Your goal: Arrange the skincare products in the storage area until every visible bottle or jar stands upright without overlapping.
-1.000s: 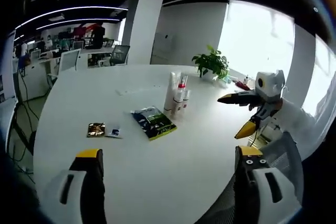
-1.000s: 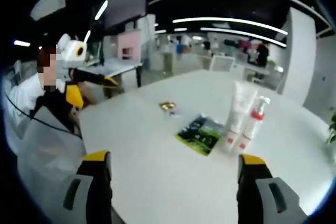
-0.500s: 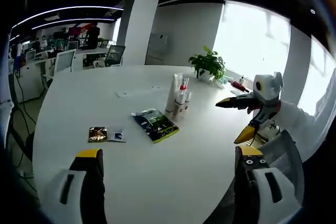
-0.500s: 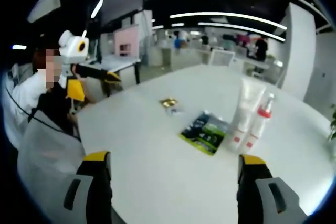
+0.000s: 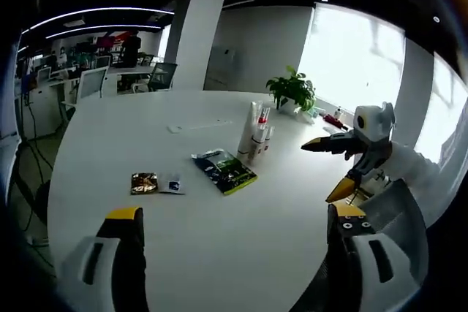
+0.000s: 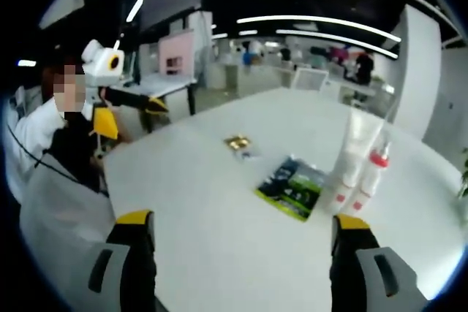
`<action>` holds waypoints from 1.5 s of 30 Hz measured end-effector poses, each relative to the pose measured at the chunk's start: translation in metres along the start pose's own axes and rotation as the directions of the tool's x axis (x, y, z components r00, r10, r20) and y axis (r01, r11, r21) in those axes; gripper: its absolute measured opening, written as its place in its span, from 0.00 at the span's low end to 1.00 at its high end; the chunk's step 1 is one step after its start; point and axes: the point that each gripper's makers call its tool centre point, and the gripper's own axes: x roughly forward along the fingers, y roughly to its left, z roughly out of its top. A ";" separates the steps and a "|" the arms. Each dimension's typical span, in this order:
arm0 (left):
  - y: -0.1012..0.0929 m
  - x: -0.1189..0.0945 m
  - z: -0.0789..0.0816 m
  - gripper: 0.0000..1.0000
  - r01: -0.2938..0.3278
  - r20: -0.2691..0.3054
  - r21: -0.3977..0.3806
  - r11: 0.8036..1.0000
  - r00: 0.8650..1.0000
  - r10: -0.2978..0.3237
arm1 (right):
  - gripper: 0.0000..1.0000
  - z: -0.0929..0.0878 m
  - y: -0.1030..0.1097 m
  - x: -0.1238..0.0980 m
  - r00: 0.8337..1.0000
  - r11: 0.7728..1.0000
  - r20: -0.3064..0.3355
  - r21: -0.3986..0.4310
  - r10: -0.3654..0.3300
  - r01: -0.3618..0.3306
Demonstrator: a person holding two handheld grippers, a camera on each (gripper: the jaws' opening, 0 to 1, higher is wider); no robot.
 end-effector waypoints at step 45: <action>0.051 0.035 -0.020 0.99 0.010 -0.059 -0.045 0.999 0.998 -0.013 | 0.99 0.026 0.002 0.068 0.997 0.993 -0.035 -0.092 0.073 -0.076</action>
